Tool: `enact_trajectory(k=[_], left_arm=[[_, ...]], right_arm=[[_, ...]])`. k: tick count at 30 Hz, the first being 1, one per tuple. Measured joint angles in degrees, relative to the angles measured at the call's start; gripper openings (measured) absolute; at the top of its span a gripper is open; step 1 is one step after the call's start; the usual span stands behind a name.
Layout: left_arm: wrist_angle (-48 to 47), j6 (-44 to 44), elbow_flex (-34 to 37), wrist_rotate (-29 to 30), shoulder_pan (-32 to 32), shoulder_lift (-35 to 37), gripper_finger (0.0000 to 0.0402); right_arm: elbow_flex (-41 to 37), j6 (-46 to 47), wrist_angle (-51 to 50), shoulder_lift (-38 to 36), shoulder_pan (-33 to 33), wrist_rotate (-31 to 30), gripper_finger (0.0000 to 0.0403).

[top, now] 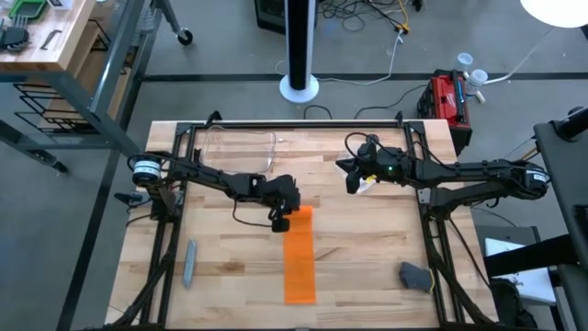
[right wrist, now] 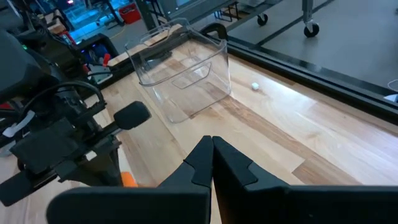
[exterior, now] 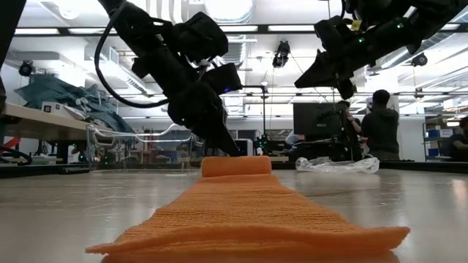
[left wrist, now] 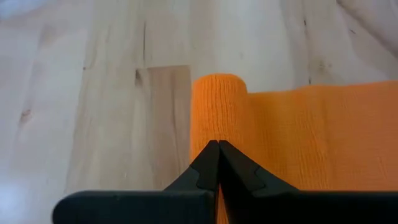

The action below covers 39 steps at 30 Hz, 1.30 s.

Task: Roll bandage
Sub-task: Roll the orange bandage

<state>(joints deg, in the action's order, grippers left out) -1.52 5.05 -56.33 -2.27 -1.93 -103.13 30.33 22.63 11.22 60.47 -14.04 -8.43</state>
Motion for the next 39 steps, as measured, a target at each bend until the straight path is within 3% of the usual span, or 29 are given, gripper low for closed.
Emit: enact_trajectory(k=[34, 39], left_arm=[[-0.20, -1.75, 0.01, -9.51, -0.04, -0.11, 0.0000], [-0.46, -2.87, 0.01, -13.64, -0.05, -0.13, 0.0000]], right_arm=[[0.00, -0.09, -0.24, 0.02, 0.00, -0.02, 0.0000], [0.00, -0.09, -0.24, 0.02, 0.00, -0.01, 0.0000]])
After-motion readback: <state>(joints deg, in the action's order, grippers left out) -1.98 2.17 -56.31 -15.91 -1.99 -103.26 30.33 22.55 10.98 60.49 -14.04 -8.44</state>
